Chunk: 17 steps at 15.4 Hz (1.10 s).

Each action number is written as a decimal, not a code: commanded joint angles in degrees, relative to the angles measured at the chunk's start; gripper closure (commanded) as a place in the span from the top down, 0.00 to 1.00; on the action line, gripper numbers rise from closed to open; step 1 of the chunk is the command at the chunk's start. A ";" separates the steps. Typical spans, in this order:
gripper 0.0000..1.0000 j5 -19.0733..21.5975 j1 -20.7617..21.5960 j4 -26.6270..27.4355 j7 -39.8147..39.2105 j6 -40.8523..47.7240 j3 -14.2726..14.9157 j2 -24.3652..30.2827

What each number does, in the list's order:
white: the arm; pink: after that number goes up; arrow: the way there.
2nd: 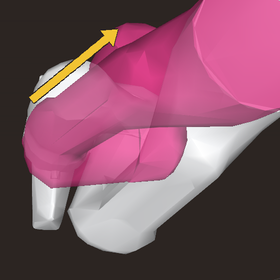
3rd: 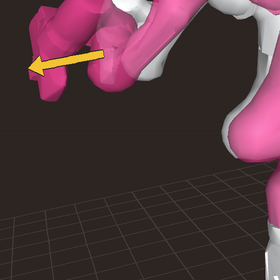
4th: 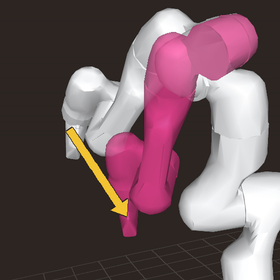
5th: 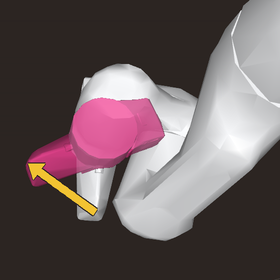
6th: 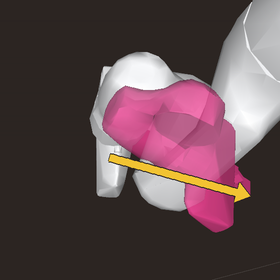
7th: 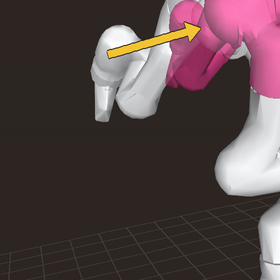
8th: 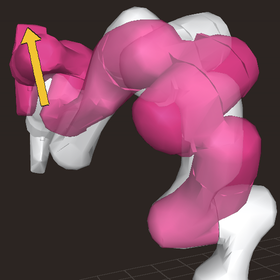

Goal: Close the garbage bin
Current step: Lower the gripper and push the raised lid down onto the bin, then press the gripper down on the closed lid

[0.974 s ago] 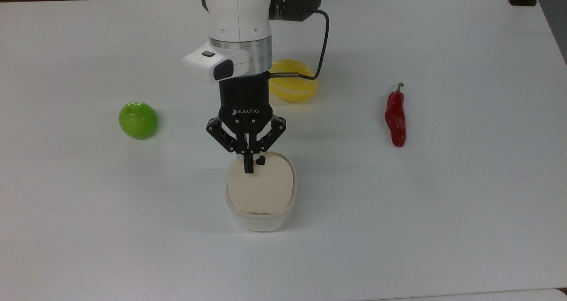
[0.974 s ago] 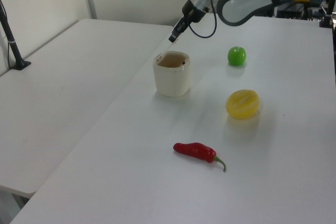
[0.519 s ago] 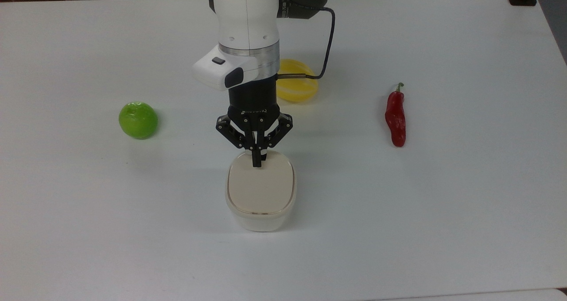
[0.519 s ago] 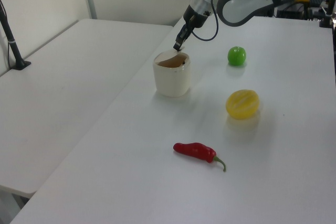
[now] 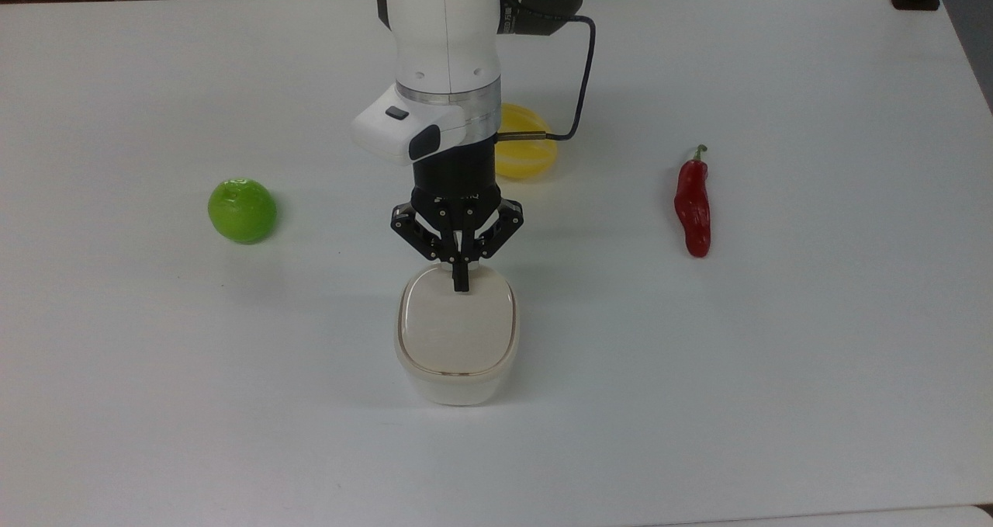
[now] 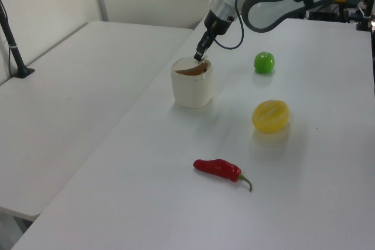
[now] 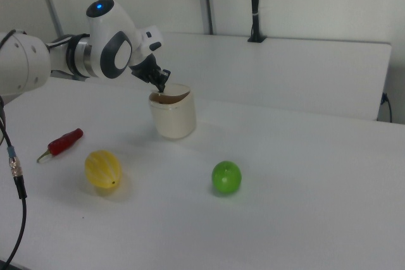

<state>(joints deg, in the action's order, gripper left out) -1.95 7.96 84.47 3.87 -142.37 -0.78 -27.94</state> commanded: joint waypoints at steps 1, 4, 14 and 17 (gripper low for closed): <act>0.00 0.37 0.74 0.96 1.14 1.30 0.43 0.43; 0.00 0.37 0.74 1.05 0.88 1.30 0.43 -0.01; 0.00 0.28 0.83 1.84 0.61 1.21 0.43 -1.85; 0.00 0.28 0.91 2.19 0.61 1.21 0.43 -2.03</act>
<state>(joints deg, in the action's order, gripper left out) -1.95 8.00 85.06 3.87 -142.36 -0.78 -29.50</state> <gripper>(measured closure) 0.991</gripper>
